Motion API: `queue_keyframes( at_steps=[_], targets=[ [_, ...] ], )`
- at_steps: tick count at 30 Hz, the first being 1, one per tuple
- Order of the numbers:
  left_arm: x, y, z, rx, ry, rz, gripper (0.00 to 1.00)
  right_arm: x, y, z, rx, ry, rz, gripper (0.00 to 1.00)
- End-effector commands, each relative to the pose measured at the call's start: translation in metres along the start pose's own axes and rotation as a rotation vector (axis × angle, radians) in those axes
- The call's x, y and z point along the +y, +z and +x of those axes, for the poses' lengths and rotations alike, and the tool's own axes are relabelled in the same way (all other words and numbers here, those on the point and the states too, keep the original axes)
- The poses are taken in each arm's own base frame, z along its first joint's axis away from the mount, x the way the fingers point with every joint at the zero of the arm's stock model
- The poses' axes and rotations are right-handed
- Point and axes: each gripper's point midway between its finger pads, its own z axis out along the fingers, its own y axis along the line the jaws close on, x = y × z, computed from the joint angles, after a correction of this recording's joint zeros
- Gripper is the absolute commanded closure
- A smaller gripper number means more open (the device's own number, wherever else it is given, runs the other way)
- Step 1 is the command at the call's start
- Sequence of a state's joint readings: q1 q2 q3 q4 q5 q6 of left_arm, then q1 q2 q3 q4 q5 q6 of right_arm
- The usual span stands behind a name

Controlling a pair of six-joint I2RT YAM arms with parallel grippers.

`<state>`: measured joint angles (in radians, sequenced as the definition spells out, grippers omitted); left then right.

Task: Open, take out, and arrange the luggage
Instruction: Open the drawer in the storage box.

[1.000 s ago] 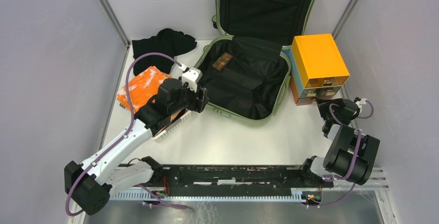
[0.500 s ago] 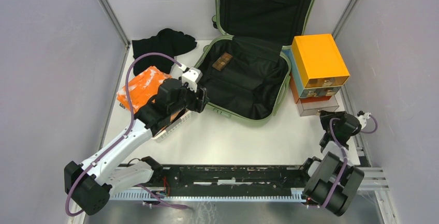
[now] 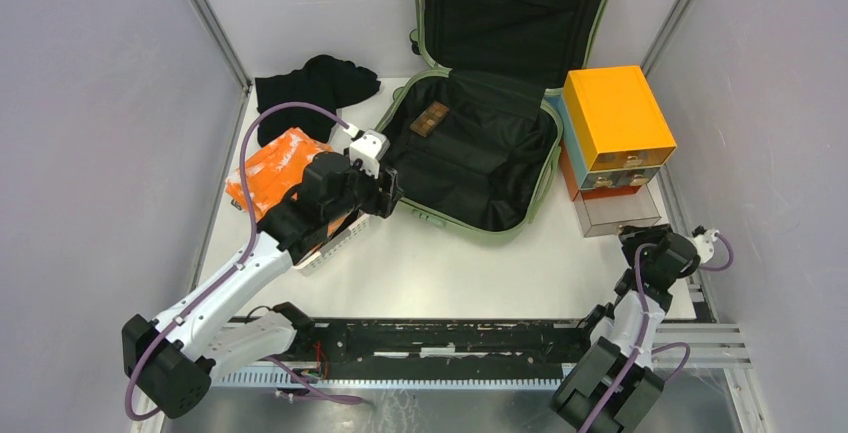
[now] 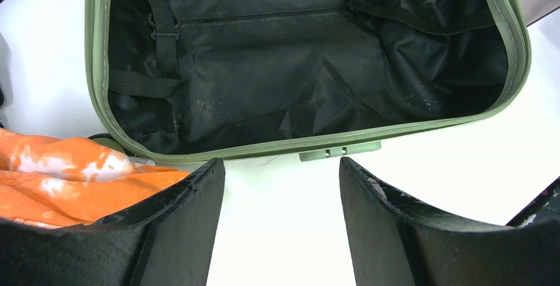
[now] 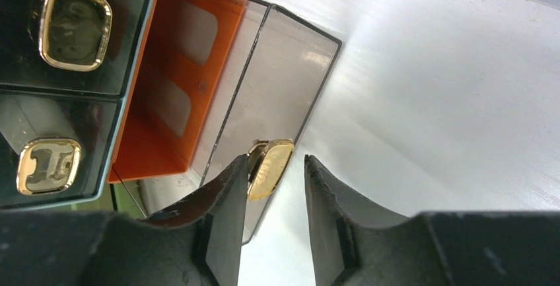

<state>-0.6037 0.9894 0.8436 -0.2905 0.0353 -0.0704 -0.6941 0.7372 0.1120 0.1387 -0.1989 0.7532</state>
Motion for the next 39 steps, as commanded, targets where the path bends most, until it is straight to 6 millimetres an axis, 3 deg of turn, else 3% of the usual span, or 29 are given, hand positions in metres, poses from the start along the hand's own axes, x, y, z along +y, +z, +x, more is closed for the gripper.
queue_keyframes(
  at_steps=[1, 5, 8, 17, 27, 33, 39],
  targets=[
    [0.000, -0.004, -0.014, -0.056, 0.044, 0.002, 0.30, 0.016, -0.004, -0.015, -0.018, -0.061, -0.043, 0.50],
    [0.001, -0.003, -0.013, -0.054, 0.043, -0.004, 0.30, 0.032, -0.007, -0.021, -0.024, -0.084, -0.102, 0.35],
    [0.004, -0.001, -0.012, -0.049, 0.038, -0.017, 0.30, 0.043, -0.010, -0.025, -0.028, -0.106, -0.123, 0.31],
    [-0.007, -0.003, -0.031, -0.075, -0.034, 0.021, 0.30, 0.067, -0.015, -0.020, 0.003, -0.104, -0.203, 0.31],
    [-0.026, -0.007, -0.059, -0.131, -0.202, 0.096, 0.25, 0.092, -0.028, 0.008, 0.064, -0.170, -0.351, 0.35],
    [-0.033, 0.002, -0.069, -0.145, -0.308, 0.120, 0.16, 0.111, -0.039, 0.025, 0.111, -0.235, -0.469, 0.35],
    [-0.033, 0.015, -0.069, -0.145, -0.395, 0.117, 0.04, 0.147, -0.063, 0.042, 0.155, -0.306, -0.714, 0.35]
  ],
)
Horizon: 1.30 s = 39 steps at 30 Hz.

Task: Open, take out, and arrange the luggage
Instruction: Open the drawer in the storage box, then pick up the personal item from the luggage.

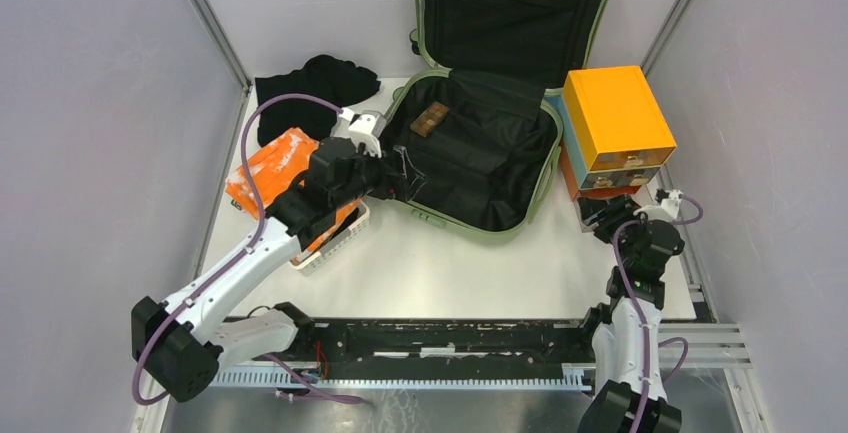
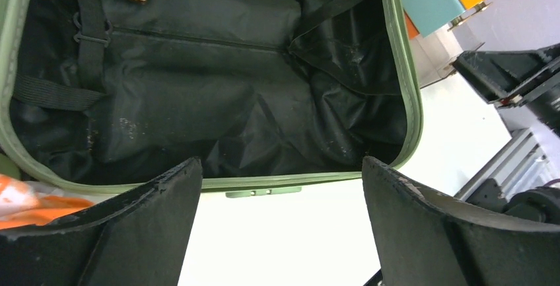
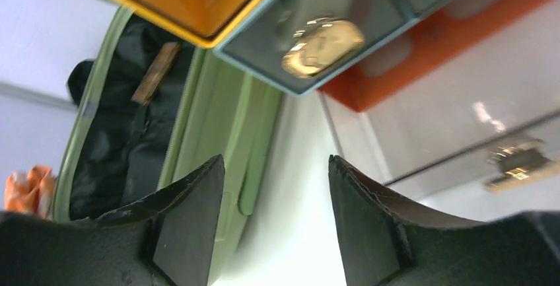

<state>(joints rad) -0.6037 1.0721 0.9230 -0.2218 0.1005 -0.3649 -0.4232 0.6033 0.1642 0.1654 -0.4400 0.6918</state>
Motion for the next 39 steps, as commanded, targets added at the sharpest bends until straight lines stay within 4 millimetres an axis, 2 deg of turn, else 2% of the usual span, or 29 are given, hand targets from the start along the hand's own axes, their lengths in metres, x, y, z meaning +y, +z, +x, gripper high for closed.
queue_keyframes(
  at_steps=[1, 7, 11, 14, 18, 25, 34, 39],
  targets=[
    [-0.018, 0.007, -0.030, -0.092, -0.118, 0.055, 0.03, 0.050, -0.003, -0.003, -0.007, -0.124, -0.254, 0.35],
    [-0.022, 0.029, -0.036, -0.101, -0.217, 0.076, 0.04, 0.078, -0.008, 0.005, 0.026, -0.217, -0.397, 0.34],
    [-0.016, 0.056, -0.036, -0.079, -0.291, 0.044, 0.06, 0.092, -0.012, 0.012, 0.047, -0.252, -0.474, 0.34],
    [0.001, 0.088, -0.027, -0.041, -0.339, -0.026, 0.07, 0.104, -0.015, 0.017, 0.067, -0.252, -0.525, 0.34],
    [0.021, 0.126, -0.028, -0.061, -0.416, -0.080, 0.09, 0.115, -0.018, 0.020, 0.081, -0.260, -0.570, 0.34],
    [0.072, 0.171, -0.029, -0.179, -0.546, -0.264, 0.12, 0.128, -0.023, 0.026, 0.093, -0.255, -0.625, 0.33],
    [0.126, 0.202, -0.017, -0.304, -0.672, -0.503, 0.15, 0.132, -0.024, 0.030, 0.102, -0.244, -0.649, 0.33],
    [0.138, 0.218, -0.015, -0.365, -0.735, -0.525, 0.16, 0.135, -0.024, 0.030, 0.105, -0.235, -0.660, 0.33]
  ],
)
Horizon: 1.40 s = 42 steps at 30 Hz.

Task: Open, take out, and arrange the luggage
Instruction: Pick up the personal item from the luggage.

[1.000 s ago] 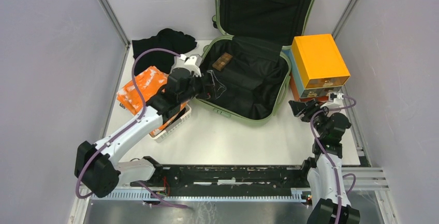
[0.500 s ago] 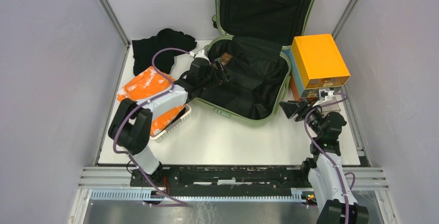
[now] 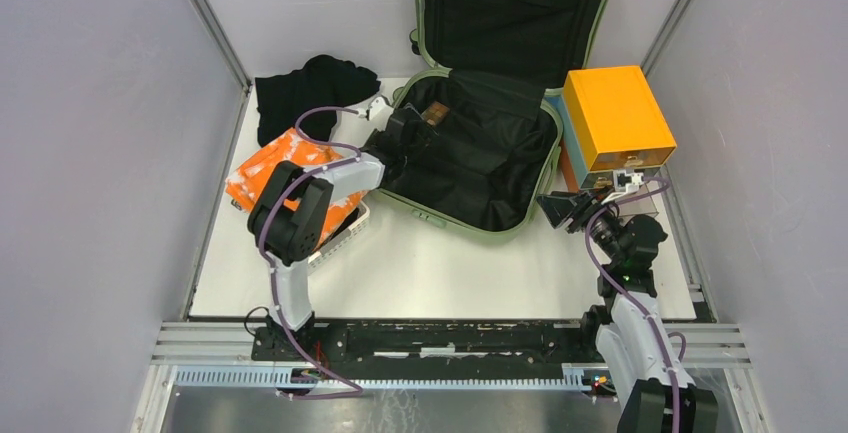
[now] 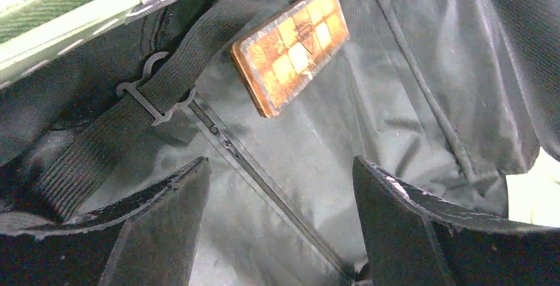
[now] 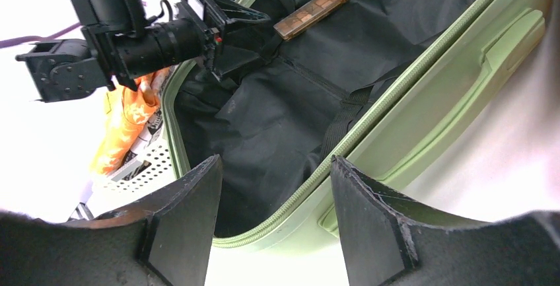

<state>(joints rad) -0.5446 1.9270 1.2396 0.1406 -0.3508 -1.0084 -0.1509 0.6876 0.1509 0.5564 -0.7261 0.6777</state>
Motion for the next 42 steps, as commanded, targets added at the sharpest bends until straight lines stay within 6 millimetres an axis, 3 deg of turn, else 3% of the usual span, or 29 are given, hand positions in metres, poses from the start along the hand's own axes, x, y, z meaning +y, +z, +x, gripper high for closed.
queue_keyframes(
  at_steps=[1, 4, 11, 14, 22, 31, 42],
  targets=[
    [-0.021, 0.019, -0.029, -0.147, -0.153, 0.021, 0.17, 0.015, 0.002, -0.011, -0.031, -0.043, -0.070, 0.33],
    [-0.024, 0.032, -0.029, -0.161, -0.169, 0.015, 0.21, 0.015, 0.003, -0.012, -0.031, -0.044, -0.070, 0.33],
    [-0.011, 0.054, -0.022, -0.189, -0.196, -0.037, 0.35, 0.015, 0.004, -0.010, -0.023, -0.038, -0.073, 0.33],
    [-0.004, 0.061, -0.019, -0.187, -0.224, -0.053, 0.37, 0.016, 0.004, -0.010, -0.020, -0.036, -0.075, 0.33],
    [0.001, 0.074, -0.028, -0.196, -0.282, -0.043, 0.51, 0.017, 0.004, -0.009, -0.019, -0.036, -0.080, 0.33],
    [-0.007, 0.087, -0.034, -0.179, -0.349, 0.021, 0.55, 0.017, 0.004, -0.008, -0.017, -0.036, -0.079, 0.33],
    [-0.012, 0.087, -0.048, -0.181, -0.391, 0.076, 0.75, 0.018, 0.004, -0.009, -0.017, -0.039, -0.083, 0.33]
  ],
)
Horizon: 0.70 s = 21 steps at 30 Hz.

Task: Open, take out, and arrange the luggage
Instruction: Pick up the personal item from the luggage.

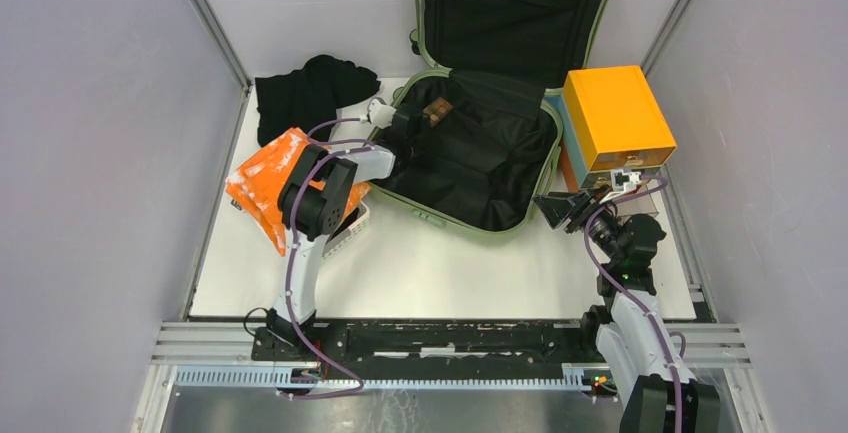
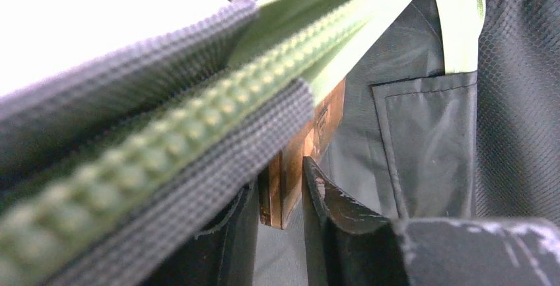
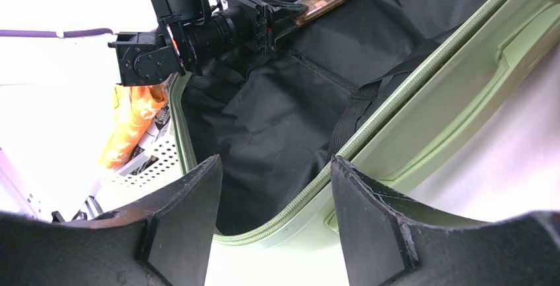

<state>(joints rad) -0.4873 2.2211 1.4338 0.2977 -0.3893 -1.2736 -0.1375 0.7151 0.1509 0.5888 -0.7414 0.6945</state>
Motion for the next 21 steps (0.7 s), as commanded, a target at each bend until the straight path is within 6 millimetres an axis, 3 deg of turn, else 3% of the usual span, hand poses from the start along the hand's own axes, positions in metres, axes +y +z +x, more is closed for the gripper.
queue_keyframes(
  at_steps=[1, 12, 21],
  targets=[
    [-0.029, 0.004, -0.034, -0.071, -0.086, 0.090, 0.77, 0.013, 0.001, -0.011, -0.029, -0.052, -0.056, 0.33],
    [-0.055, -0.014, -0.048, -0.078, -0.058, 0.202, 0.85, 0.014, 0.001, -0.012, -0.030, -0.055, -0.059, 0.33],
    [-0.063, -0.013, -0.046, -0.035, -0.101, 0.283, 0.75, 0.014, 0.001, -0.011, -0.027, -0.054, -0.058, 0.33]
  ],
)
